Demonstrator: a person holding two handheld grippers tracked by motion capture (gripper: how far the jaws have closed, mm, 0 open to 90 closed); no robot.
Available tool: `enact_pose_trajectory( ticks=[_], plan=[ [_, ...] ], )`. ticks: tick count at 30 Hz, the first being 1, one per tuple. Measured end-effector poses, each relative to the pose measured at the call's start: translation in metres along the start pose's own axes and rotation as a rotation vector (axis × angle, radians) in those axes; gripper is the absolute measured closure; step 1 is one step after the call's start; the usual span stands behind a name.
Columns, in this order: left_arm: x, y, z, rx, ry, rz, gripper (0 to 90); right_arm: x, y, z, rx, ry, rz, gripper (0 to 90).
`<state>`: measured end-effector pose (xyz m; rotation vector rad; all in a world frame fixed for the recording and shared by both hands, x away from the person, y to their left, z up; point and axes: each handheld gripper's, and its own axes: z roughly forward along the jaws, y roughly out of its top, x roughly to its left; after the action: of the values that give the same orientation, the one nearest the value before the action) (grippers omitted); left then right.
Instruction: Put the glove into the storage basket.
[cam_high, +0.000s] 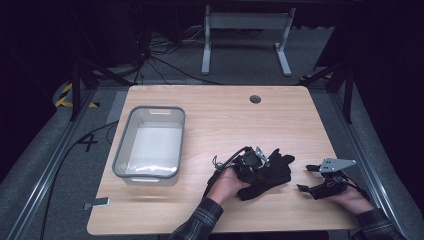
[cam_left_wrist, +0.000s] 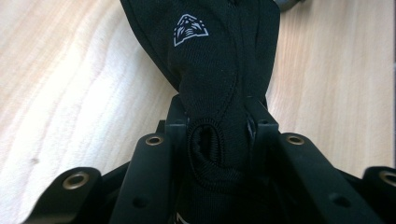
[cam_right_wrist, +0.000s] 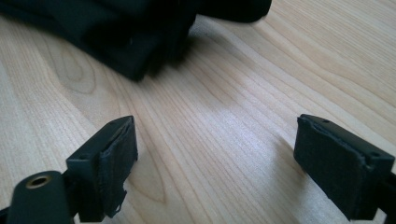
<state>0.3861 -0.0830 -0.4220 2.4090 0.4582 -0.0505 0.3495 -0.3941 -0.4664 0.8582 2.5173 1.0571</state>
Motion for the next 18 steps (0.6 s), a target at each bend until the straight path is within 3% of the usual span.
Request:
enact_pose_trajectory(
  ticks=[18],
  plan=[
    [0.016, 0.001, -0.052, -0.045, 0.061, -0.050, 68.6, 0.000, -0.001, 0.001, -0.007, 0.000, 0.000, 12.4]
  ],
)
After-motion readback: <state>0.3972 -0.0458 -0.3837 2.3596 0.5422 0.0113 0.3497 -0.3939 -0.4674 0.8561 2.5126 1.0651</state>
